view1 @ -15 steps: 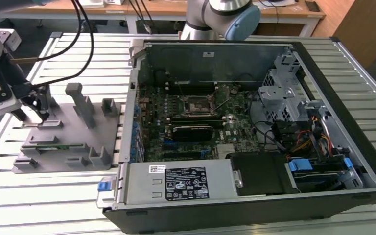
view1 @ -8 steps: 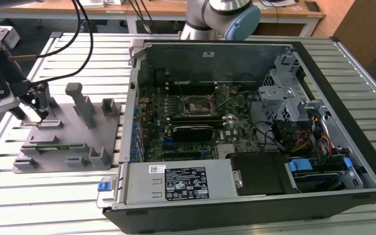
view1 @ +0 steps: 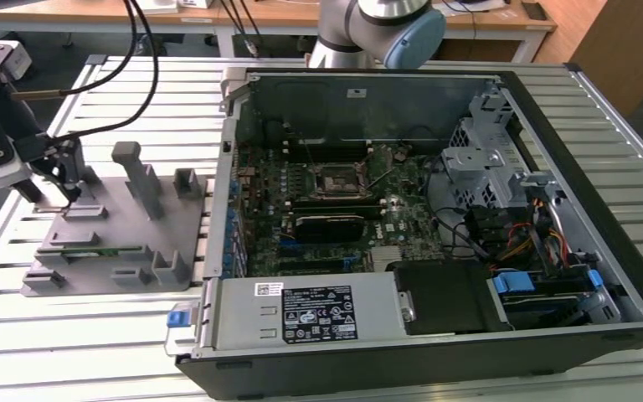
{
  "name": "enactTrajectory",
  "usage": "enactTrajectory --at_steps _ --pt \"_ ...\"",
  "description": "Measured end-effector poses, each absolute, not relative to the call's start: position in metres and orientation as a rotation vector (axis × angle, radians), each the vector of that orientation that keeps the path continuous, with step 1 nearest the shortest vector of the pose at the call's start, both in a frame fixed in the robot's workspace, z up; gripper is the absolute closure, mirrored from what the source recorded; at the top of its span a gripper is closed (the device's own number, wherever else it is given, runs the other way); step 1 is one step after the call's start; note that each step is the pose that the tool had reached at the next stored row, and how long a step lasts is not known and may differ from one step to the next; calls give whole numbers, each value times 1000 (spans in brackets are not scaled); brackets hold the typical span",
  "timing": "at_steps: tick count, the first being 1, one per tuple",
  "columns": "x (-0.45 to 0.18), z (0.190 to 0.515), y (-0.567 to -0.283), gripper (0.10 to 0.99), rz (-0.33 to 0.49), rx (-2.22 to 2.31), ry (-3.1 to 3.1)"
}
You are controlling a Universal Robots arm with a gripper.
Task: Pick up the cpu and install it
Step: 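Pick up the cpu and move it towards the insertion slot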
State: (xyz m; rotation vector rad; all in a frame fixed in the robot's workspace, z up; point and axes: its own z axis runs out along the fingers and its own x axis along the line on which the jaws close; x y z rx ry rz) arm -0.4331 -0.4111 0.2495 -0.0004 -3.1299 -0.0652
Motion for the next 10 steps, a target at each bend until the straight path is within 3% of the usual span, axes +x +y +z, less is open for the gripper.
enactTrajectory --at_steps 10 --pt "-433 257 -411 561 -65 0 -3130"
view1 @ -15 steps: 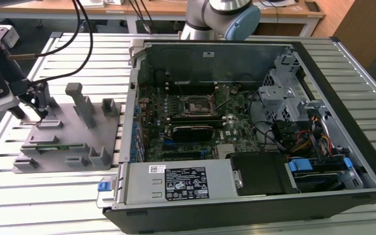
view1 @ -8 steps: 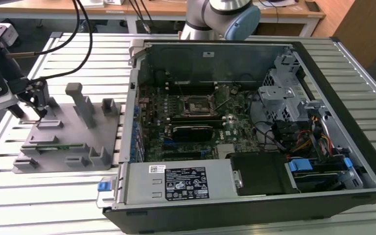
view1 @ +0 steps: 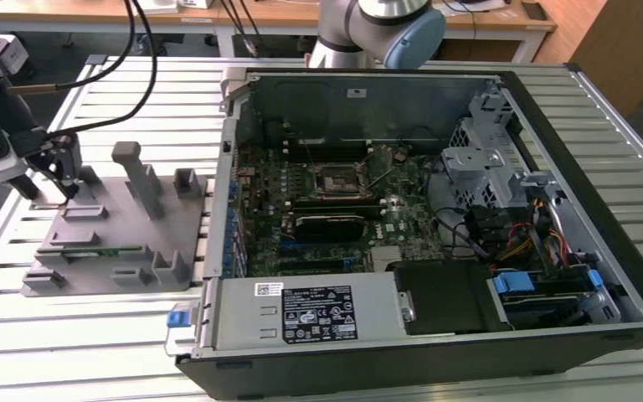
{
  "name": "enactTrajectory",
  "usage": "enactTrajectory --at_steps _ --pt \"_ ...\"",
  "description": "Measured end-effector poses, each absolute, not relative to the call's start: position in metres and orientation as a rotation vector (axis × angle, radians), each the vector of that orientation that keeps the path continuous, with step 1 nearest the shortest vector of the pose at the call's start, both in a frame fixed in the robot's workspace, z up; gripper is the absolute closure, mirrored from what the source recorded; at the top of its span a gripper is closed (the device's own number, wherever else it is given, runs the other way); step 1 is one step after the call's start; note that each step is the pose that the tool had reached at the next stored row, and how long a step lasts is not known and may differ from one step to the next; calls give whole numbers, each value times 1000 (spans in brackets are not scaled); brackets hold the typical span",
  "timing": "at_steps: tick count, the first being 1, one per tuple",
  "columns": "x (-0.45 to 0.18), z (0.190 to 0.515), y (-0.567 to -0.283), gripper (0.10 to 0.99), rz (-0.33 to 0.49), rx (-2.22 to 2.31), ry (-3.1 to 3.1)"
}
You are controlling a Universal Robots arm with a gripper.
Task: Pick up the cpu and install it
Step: 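Pick up the cpu and move it towards the insertion slot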
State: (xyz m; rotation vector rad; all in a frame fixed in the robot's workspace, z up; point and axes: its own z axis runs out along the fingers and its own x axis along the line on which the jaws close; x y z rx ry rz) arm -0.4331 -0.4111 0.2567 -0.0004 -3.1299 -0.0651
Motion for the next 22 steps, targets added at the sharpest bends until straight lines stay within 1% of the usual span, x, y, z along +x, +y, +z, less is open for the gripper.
enactTrajectory --at_steps 22 --pt "-433 288 -411 561 -65 0 -3130"
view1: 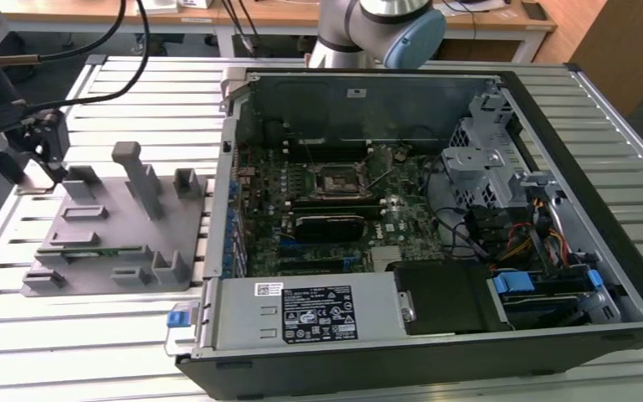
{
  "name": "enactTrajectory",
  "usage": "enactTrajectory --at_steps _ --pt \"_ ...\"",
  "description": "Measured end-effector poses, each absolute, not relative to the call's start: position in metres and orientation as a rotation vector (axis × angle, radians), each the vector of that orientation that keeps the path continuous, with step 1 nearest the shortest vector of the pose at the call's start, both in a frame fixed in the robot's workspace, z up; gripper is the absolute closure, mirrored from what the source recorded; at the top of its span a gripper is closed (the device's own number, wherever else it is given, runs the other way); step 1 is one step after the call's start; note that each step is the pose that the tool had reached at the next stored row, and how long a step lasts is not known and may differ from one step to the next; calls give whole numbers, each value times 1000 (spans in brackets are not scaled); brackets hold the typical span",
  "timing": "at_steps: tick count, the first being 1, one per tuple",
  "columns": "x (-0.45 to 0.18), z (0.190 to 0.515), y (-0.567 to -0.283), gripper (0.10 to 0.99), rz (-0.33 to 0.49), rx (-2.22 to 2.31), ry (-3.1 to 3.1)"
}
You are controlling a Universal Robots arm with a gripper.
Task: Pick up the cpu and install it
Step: 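Pick up the cpu and move it towards the insertion slot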
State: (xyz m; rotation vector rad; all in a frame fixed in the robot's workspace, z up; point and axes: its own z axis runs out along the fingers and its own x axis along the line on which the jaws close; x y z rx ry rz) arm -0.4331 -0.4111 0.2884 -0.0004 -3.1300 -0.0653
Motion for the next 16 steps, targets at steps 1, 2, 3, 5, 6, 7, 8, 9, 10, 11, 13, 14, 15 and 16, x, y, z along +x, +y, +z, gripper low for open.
enactTrajectory --at_steps 1,2,3,5,6,7,8,9,10,11,13,14,15,16 --pt "-433 290 -411 561 -65 0 -3130" --pt "-433 291 -411 561 -65 0 -3130" --pt "-433 293 -411 561 -65 0 -3130" --pt "-433 295 -411 561 -65 0 -3130" --pt "-433 296 -411 561 -65 0 -3130" --pt "-433 297 -411 561 -65 0 -3130" --pt "-433 298 -411 561 -65 0 -3130" --pt "-433 300 -411 561 -65 0 -3130" --pt "-433 301 -411 561 -65 0 -3130" --pt "-433 302 -411 561 -65 0 -3130" --pt "-433 306 -411 561 -65 0 -3130" --pt "-433 307 -411 561 -65 0 -3130" --pt "-433 309 -411 561 -65 0 -3130" --pt "-433 310 -411 561 -65 0 -3130"
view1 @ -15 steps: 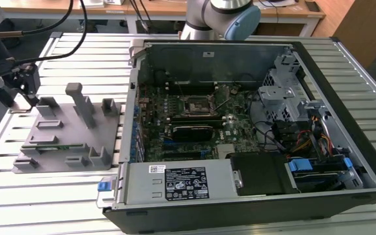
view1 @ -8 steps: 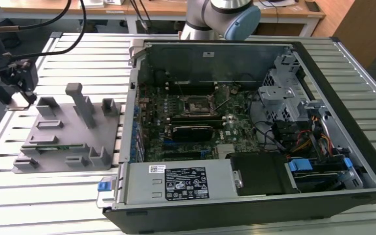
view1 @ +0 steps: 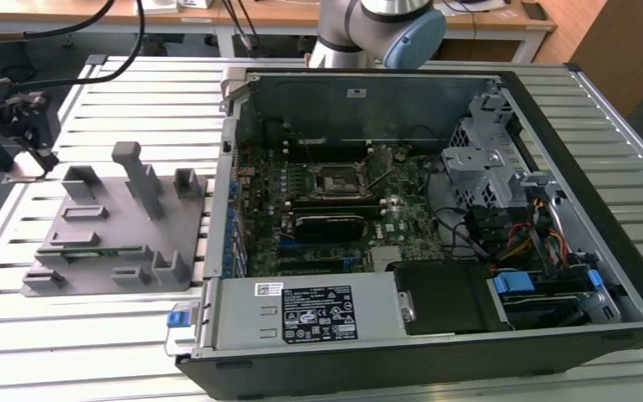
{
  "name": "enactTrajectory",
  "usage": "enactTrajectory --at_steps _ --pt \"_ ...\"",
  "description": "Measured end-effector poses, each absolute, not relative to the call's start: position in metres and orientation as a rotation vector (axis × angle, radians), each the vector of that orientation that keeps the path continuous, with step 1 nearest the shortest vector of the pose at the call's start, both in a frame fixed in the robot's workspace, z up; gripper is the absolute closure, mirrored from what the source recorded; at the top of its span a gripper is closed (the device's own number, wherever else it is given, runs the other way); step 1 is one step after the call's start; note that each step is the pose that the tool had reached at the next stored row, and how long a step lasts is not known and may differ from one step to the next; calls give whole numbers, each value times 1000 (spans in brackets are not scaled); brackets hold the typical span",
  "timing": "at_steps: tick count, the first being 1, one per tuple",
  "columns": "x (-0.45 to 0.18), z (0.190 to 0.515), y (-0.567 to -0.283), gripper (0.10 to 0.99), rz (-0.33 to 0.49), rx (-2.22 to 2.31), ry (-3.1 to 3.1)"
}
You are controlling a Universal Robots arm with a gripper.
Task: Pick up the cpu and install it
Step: 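Pick up the cpu and move it towards the insertion slot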
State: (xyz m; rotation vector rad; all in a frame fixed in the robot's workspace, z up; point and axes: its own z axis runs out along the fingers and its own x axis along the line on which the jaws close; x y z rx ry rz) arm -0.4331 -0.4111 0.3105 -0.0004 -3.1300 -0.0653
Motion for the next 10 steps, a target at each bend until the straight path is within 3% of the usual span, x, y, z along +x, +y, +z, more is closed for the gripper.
enactTrajectory --at_steps 10 --pt "-433 328 -411 561 -65 0 -3130"
